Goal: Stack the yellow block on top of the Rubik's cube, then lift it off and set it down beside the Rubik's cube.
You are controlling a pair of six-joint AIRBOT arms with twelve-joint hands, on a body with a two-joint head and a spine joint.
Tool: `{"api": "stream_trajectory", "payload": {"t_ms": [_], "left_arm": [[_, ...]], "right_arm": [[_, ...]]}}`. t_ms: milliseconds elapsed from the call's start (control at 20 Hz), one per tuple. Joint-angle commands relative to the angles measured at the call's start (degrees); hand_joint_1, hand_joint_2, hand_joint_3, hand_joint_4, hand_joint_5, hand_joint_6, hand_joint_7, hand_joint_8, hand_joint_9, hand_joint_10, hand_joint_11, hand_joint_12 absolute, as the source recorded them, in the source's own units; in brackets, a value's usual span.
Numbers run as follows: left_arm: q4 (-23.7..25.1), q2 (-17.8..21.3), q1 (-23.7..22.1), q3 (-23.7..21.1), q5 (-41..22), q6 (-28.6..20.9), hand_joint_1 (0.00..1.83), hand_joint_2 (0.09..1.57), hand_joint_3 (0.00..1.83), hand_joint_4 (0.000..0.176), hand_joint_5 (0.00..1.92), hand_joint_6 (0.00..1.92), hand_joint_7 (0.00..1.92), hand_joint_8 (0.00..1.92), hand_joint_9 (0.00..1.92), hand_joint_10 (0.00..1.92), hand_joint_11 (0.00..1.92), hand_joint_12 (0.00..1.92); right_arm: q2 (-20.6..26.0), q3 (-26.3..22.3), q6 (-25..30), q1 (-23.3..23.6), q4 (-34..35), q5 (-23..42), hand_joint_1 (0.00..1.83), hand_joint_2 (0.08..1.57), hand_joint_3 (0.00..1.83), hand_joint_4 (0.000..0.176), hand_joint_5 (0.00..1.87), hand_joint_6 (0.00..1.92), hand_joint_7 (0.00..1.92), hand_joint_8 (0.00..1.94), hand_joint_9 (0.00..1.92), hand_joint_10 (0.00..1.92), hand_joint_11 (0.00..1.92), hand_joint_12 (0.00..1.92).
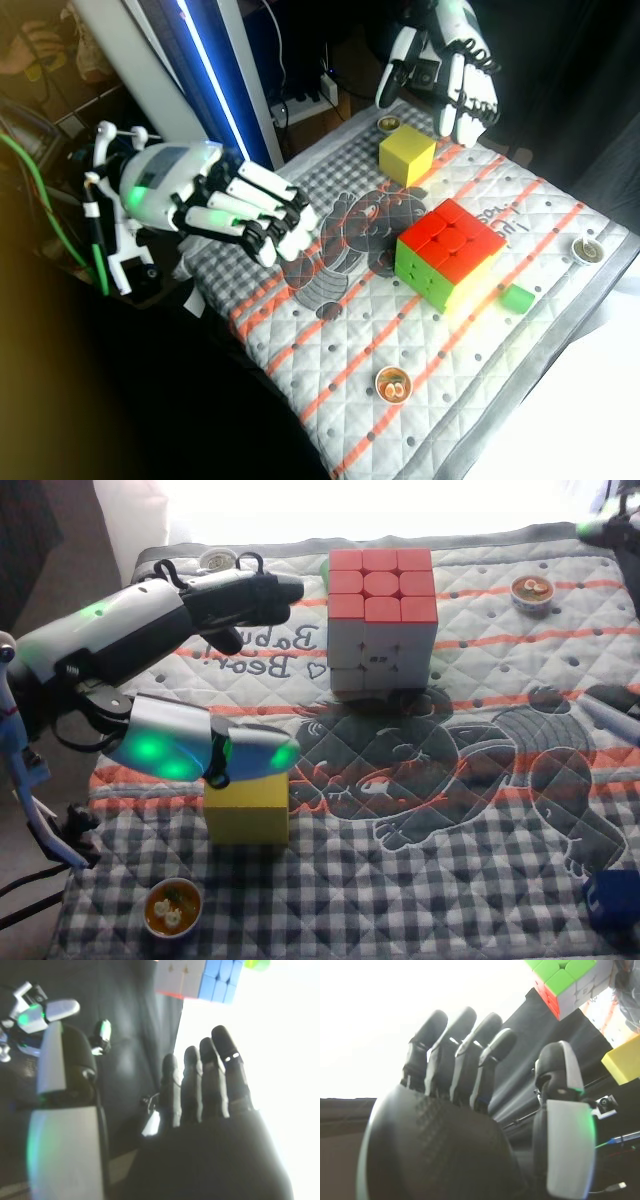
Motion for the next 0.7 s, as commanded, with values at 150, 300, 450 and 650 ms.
{"api": "stream_trajectory", "payload": {"t_ms": [150, 300, 450, 650], "left_arm": [[1.51, -0.69, -1.25, 0.15, 4.48, -0.43, 0.79, 0.82, 0.00, 0.000, 0.29, 0.01, 0.28, 0.01, 0.18, 0.20, 0.00, 1.14], [1.51, -0.81, -2.23, 0.05, 1.18, 0.70, 0.72, 0.74, 0.00, 0.000, 0.31, 0.00, 0.27, 0.00, 0.13, 0.33, 0.00, 1.28], [1.51, -1.41, -4.27, -0.52, -4.62, 7.27, 0.76, 0.71, 0.00, 0.033, 0.25, 0.00, 0.21, 0.00, 0.07, 0.36, 0.00, 1.33], [1.51, -2.14, -4.40, 0.03, -8.52, 8.35, 0.85, 0.69, 0.00, 0.000, 0.26, 0.00, 0.18, 0.01, 0.07, 0.27, 0.00, 1.23]], "right_arm": [[-0.19, 0.29, 0.06, 0.21, -0.84, 7.00, 0.75, 0.76, 0.25, 0.000, 0.26, 0.49, 0.42, 0.12, 0.12, 0.79, 0.00, 1.59], [-0.19, 0.32, 0.06, 0.13, -0.69, 6.98, 0.77, 0.78, 0.22, 0.000, 0.29, 0.47, 0.44, 0.07, 0.14, 0.71, 0.00, 1.53], [-0.20, 0.34, 0.06, 0.01, -0.66, 6.97, 0.78, 0.83, 0.18, 0.000, 0.29, 0.57, 0.48, 0.08, 0.16, 0.83, 0.00, 1.58], [-0.29, 0.35, 0.06, 0.00, -0.54, 6.95, 0.77, 0.89, 0.15, 0.000, 0.32, 0.62, 0.56, 0.12, 0.24, 0.82, 0.00, 1.59]]}}
